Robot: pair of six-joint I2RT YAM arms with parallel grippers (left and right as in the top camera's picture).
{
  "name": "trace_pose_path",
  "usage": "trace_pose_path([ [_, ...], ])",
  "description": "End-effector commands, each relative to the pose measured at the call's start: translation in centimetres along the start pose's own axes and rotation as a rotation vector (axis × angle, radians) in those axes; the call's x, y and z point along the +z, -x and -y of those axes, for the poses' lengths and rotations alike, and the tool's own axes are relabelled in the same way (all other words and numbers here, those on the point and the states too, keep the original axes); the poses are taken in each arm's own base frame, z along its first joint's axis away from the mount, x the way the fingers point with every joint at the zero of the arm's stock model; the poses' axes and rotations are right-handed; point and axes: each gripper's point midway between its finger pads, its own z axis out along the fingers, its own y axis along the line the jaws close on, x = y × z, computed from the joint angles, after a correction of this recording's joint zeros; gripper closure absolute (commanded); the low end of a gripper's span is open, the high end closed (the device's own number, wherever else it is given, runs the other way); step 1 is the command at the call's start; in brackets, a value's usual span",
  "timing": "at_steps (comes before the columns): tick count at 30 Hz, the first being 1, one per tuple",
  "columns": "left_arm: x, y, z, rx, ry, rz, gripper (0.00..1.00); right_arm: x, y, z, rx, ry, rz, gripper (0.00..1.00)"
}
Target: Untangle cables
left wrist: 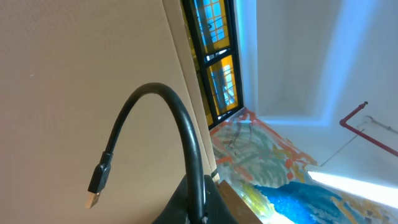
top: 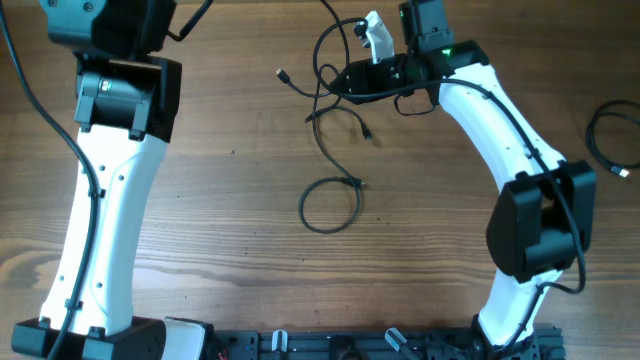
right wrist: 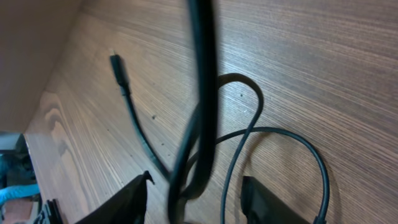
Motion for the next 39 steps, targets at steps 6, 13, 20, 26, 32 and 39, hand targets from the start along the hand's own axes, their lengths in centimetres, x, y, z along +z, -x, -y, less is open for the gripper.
trace_pose_path([
  [6,-0.3,0.7,0.4,0.001,0.007,0.021,0.96,2.1,-1.8,0.3,0.020,0.035,-0.058,0.72],
  [13,-0.3,0.6,0.2,0.007,0.014,0.019,0.96,2.2,-2.0,0.1,0.049,0.037,-0.067,0.94],
  [20,-0.6,0.4,-3.6,0.058,0.173,0.023,0.96,0.5,-2.1,-1.8,0.060,0.064,-0.078,0.96],
  [26,-1.7,2.9,-6.9,0.114,0.344,0.177,0.96,-1.3,-1.9,-7.0,0.031,0.196,-0.076,0.95],
  [32,-2.6,4.2,-8.5,0.223,0.444,0.234,0.96,-0.1,-3.5,-13.2,-0.062,0.289,-0.132,0.96],
  [39,-3.1,5.0,-9.1,0.230,0.471,0.252,0.96,2.4,-6.2,-18.3,-0.122,0.348,-0.211,0.96],
])
